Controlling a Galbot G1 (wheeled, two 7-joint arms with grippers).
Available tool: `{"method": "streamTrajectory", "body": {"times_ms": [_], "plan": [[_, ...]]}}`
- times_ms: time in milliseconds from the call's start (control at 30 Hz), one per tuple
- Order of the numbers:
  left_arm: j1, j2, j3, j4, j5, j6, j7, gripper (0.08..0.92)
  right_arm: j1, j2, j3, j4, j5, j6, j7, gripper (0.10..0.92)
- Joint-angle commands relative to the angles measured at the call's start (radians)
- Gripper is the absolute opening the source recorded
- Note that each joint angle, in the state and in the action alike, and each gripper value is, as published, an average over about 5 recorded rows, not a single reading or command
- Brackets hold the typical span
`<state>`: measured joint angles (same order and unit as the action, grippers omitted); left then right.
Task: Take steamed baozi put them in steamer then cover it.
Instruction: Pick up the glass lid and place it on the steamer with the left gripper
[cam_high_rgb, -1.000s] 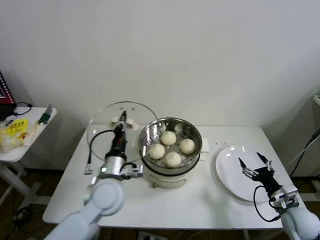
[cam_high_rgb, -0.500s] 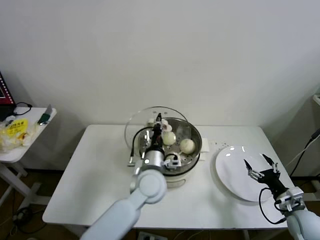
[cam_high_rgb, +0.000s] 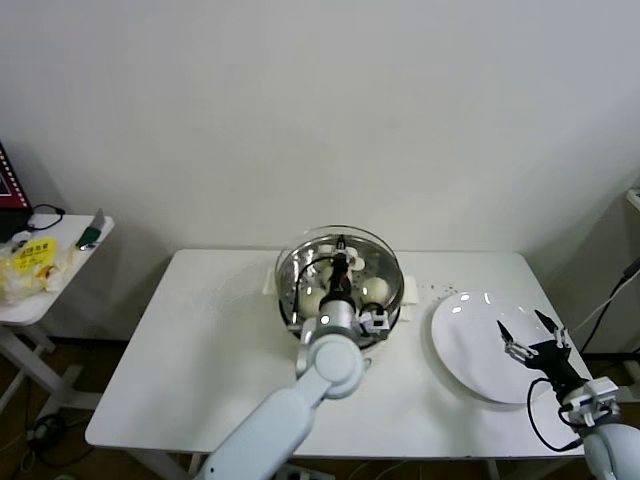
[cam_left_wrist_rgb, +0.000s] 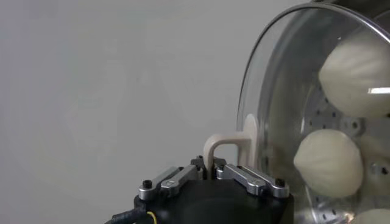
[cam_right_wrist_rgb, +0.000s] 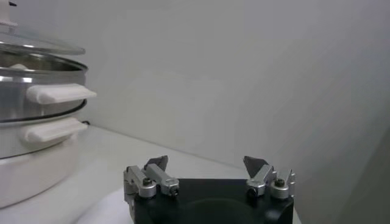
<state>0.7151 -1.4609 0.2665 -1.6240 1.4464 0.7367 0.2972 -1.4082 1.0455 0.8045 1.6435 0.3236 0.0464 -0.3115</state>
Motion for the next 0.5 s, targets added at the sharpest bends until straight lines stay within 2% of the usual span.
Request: {"method": "streamTrajectory", "body": {"times_ms": [33, 500], "plan": [[0.004, -0.051, -0.001, 0.059, -0.002, 0.049, 0.002, 0.155, -0.002, 0.001, 0.01, -0.002, -0.005, 0.002, -0.006, 0.823], [0.036, -0.048, -0.027, 0.069, -0.001, 0.049, -0.035, 0.155, 0.0, -0.004, 0.014, -0.005, -0.006, 0.003, -0.017, 0.823]]}}
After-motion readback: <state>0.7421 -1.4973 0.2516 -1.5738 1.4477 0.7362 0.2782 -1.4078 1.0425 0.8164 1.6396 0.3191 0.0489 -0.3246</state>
